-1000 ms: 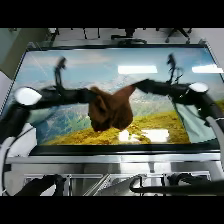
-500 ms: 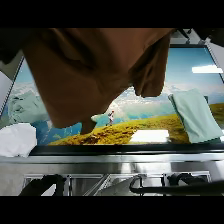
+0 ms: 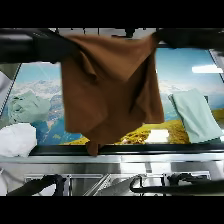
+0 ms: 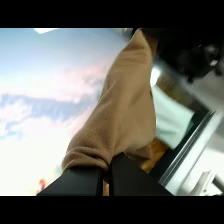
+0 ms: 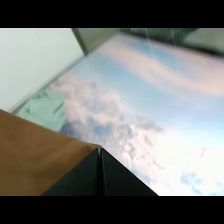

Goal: Fold the shirts.

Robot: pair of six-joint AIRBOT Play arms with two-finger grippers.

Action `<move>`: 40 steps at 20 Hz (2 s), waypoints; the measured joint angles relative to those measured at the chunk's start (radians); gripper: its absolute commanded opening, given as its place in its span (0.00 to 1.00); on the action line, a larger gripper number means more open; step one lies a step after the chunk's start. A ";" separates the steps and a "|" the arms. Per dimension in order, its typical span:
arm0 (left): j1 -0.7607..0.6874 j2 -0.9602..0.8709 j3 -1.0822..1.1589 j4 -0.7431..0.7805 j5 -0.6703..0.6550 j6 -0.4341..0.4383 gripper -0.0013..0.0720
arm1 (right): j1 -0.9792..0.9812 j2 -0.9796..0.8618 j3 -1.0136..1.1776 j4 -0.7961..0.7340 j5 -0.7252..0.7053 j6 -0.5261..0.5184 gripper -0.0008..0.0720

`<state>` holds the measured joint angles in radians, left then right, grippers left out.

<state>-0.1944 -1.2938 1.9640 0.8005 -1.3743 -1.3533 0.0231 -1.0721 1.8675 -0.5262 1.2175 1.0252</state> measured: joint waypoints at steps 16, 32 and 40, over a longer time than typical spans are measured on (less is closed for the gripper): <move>0.264 -0.659 -0.008 0.115 -0.124 0.000 0.98 | 0.093 -0.495 -0.007 -0.119 0.047 0.144 0.42; 0.253 -0.630 -0.256 0.172 -0.130 0.053 0.98 | 0.462 -0.020 -1.126 -0.099 -0.474 0.332 0.83; 0.245 -0.629 -0.256 0.174 -0.098 0.055 0.98 | 0.487 -0.104 -1.057 -0.012 -0.705 0.131 0.04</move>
<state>0.0509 -1.9232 1.7081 0.9745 -1.4727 -1.2984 0.5098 -1.1759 0.8108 -0.5385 0.5129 1.1564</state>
